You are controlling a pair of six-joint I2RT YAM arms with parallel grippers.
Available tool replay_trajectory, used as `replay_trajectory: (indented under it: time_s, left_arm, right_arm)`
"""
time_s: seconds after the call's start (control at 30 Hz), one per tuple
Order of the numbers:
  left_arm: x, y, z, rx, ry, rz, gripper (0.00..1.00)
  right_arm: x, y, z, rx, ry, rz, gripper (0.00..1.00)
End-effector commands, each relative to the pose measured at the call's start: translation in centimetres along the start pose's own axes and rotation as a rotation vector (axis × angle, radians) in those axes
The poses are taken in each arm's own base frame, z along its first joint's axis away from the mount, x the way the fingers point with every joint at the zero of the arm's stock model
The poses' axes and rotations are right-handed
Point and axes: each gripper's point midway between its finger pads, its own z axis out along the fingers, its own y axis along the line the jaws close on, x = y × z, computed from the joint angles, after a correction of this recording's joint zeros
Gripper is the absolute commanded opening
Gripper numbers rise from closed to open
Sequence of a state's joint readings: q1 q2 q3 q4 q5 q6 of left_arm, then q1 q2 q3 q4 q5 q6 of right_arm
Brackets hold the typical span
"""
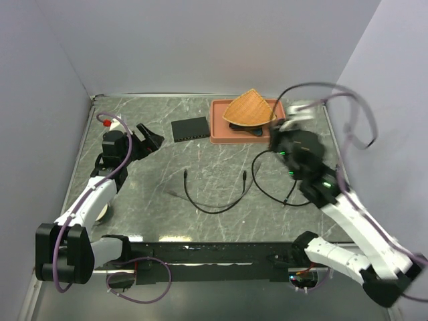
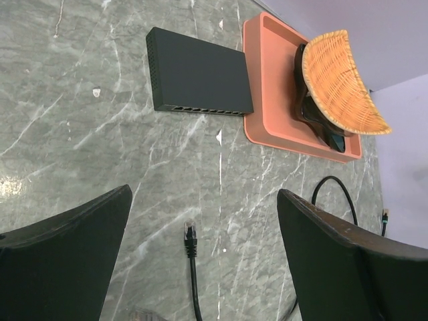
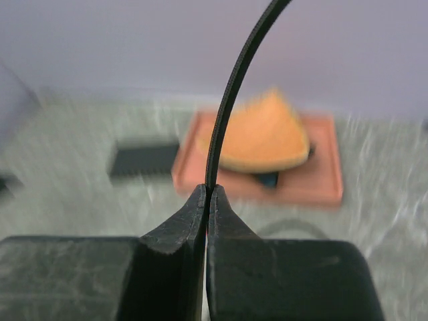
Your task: Insert the plug into the switch port
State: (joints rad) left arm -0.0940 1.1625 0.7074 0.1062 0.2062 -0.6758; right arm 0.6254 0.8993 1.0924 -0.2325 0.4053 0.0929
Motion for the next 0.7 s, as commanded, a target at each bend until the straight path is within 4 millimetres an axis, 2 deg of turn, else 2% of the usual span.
replay_trajectory:
  time_s: [0.0, 0.03, 0.1, 0.13, 0.2, 0.23, 0.27, 0.3, 0.33, 0.4, 0.43, 0.47, 0.5, 0.53, 0.57, 0.6, 0.67]
  left_arm:
    - [-1.6, -1.3, 0.0, 0.033, -0.036, 0.009, 0.96]
    - [-1.4, -1.3, 0.1, 0.037, -0.031, 0.011, 0.96]
    - [-1.1, -1.6, 0.2, 0.061, -0.018, 0.014, 0.96]
    - [-0.9, -2.7, 0.1, 0.127, -0.008, 0.032, 0.96]
    - [0.2, -3.5, 0.1, 0.203, 0.024, 0.039, 0.96]
    - [0.1, -5.6, -0.4, 0.325, 0.028, 0.061, 0.96]
    - [0.4, -6.2, -0.6, 0.369, 0.037, 0.065, 0.96]
    - [1.2, -6.3, -0.6, 0.405, 0.057, 0.064, 0.96]
    - [1.4, -6.8, -0.8, 0.434, 0.072, 0.054, 0.96]
    - [1.6, -6.6, -0.3, 0.428, 0.086, 0.047, 0.96]
    - [1.6, -6.4, -0.2, 0.417, 0.089, 0.054, 0.96]
    - [1.9, -5.7, 0.1, 0.379, 0.104, 0.047, 0.96]
    - [1.6, -5.7, 0.1, 0.367, 0.098, 0.055, 0.96]
    - [1.6, -5.4, 0.2, 0.351, 0.095, 0.065, 0.96]
    - [1.4, -5.1, 0.2, 0.330, 0.090, 0.067, 0.96]
    - [1.3, -5.1, 0.1, 0.325, 0.082, 0.072, 0.96]
    - [1.0, -5.0, -0.1, 0.313, 0.064, 0.079, 0.96]
  right_arm:
    - [12.8, 2.1, 1.4, -0.083, 0.342, -0.018, 0.00]
    - [14.3, 2.7, 1.8, -0.110, 0.376, -0.018, 0.00]
    - [15.4, 4.0, 2.0, -0.159, 0.395, 0.024, 0.00]
    - [15.5, 5.4, 2.0, -0.227, 0.404, 0.045, 0.00]
    - [14.5, 6.9, 2.4, -0.283, 0.384, 0.084, 0.00]
    - [14.8, 7.8, 2.7, -0.320, 0.402, 0.095, 0.00]
    - [14.5, 8.6, 2.9, -0.355, 0.407, 0.102, 0.00]
    - [13.4, 9.6, 3.2, -0.388, 0.395, 0.102, 0.00]
    - [14.7, 9.7, 4.3, -0.359, 0.440, 0.095, 0.00]
    - [15.2, 9.5, 5.3, -0.308, 0.505, 0.076, 0.00]
    - [17.3, 9.1, 6.2, -0.254, 0.575, 0.061, 0.00]
    - [17.9, 7.7, 7.0, -0.158, 0.586, 0.036, 0.00]
    - [18.2, 7.3, 7.4, -0.126, 0.595, 0.023, 0.00]
    - [19.6, 6.4, 7.8, -0.072, 0.630, 0.002, 0.00]
    - [19.7, 4.9, 8.2, 0.011, 0.623, -0.022, 0.01]
    - [19.7, 4.4, 8.5, 0.038, 0.622, -0.037, 0.01]
    - [20.6, 3.6, 8.9, 0.078, 0.648, -0.069, 0.09]
